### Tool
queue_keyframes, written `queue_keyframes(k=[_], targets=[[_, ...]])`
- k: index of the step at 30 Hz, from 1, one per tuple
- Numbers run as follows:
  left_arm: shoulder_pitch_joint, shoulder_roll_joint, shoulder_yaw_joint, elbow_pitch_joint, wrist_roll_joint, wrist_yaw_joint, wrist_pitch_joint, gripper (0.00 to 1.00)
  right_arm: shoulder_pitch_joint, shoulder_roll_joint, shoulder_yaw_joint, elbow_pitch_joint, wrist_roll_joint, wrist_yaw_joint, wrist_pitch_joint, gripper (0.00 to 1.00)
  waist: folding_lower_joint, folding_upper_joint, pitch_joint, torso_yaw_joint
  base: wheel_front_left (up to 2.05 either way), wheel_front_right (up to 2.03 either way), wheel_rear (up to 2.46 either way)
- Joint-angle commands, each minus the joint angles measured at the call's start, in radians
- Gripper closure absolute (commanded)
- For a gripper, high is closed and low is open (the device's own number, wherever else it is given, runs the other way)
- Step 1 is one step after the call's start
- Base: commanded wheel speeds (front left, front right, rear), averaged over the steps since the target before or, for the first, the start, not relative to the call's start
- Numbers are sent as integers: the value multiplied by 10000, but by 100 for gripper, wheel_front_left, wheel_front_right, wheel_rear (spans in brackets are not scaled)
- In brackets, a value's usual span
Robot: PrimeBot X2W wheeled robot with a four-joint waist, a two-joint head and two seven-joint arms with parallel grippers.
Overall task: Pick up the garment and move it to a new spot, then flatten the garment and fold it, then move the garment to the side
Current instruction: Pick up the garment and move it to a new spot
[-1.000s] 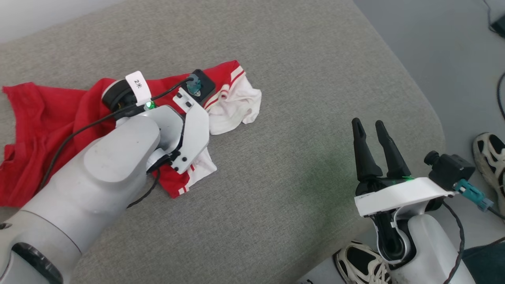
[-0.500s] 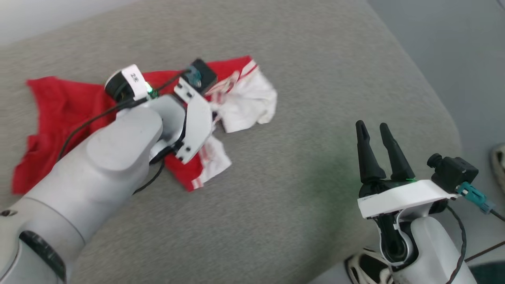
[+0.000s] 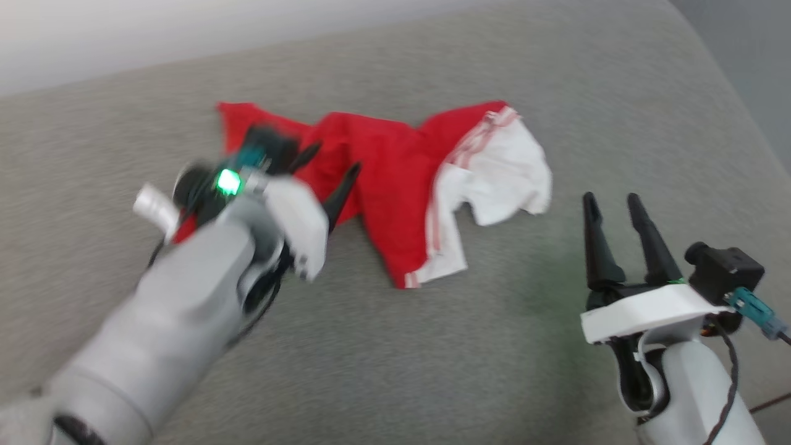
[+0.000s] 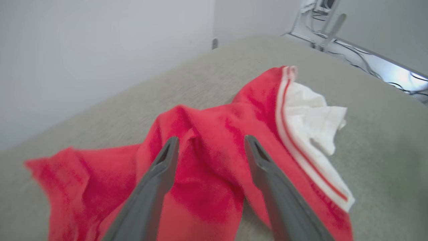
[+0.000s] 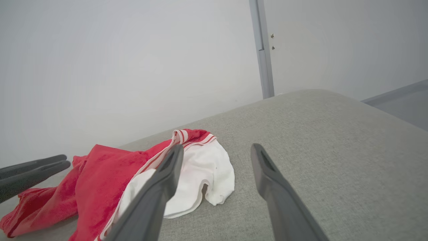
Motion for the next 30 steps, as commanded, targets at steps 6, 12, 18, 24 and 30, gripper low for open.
queue_keyframes(k=[6, 12, 18, 24, 30], targets=[[1855, -9, 854, 414, -741, 140, -927, 0, 357, -472, -565, -15, -420, 0, -45, 0, 0, 0, -717, 1779, 0, 0, 0], [3448, -25, 2875, -468, -48, 560, -992, 0, 973, -1018, -1224, -107, -587, 0, -45, 0, 0, 0, -1120, 2932, 0, 0, 0], [5630, 35, 5535, -2101, 1489, 1142, -983, 0, 1534, -1178, -1388, -121, -663, -1, -45, 0, 0, 0, -1571, 3299, 0, 0, 0], [7768, -49, 7626, -3850, 3649, 1665, -986, 0, 1810, -1210, -1440, -193, -682, 0, -45, 0, 0, 0, -1881, 3209, 0, 0, 0], [9392, -519, 9182, -5267, 5521, 1775, -987, 0, 2042, -1093, -1666, -320, -703, 0, -45, 0, 0, 0, -2060, 3029, 0, 0, 0]])
